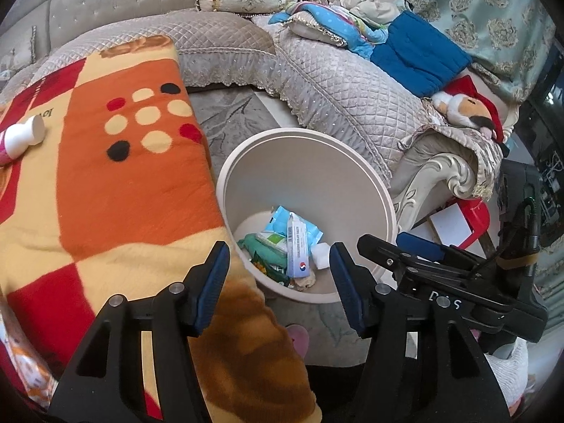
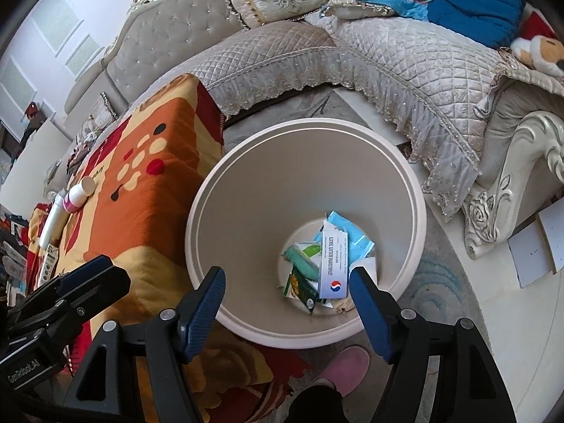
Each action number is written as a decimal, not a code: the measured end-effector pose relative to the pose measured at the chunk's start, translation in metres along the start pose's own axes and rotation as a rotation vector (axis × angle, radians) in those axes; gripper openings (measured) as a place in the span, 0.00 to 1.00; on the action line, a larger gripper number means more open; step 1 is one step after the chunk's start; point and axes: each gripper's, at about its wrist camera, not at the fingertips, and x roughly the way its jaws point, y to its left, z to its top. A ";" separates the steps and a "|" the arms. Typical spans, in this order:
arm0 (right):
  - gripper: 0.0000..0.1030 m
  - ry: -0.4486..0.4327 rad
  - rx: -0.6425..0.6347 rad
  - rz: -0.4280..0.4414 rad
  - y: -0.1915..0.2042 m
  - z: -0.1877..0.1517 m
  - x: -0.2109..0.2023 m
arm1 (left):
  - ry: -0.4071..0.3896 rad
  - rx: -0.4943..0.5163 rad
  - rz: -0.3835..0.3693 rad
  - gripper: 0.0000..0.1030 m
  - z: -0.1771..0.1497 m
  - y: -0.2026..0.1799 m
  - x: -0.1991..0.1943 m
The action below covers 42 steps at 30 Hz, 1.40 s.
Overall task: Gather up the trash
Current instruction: 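Open the right gripper over the bin while the left releases the green wrapper, then withdraw both tools from the bin toward the blanket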
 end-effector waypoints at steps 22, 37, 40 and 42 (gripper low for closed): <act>0.68 0.002 -0.125 0.082 0.087 -0.015 -0.009 | -0.074 -0.060 0.088 0.56 -0.033 0.055 -0.074; 0.69 0.092 -0.293 0.196 0.193 -0.038 0.019 | -0.069 -0.178 0.181 0.56 -0.069 0.189 -0.130; 0.70 0.108 -0.325 0.210 0.212 -0.041 0.023 | -0.066 -0.196 0.220 0.56 -0.077 0.228 -0.140; 0.71 0.118 -0.345 0.217 0.224 -0.044 0.026 | -0.070 -0.206 0.240 0.59 -0.081 0.253 -0.146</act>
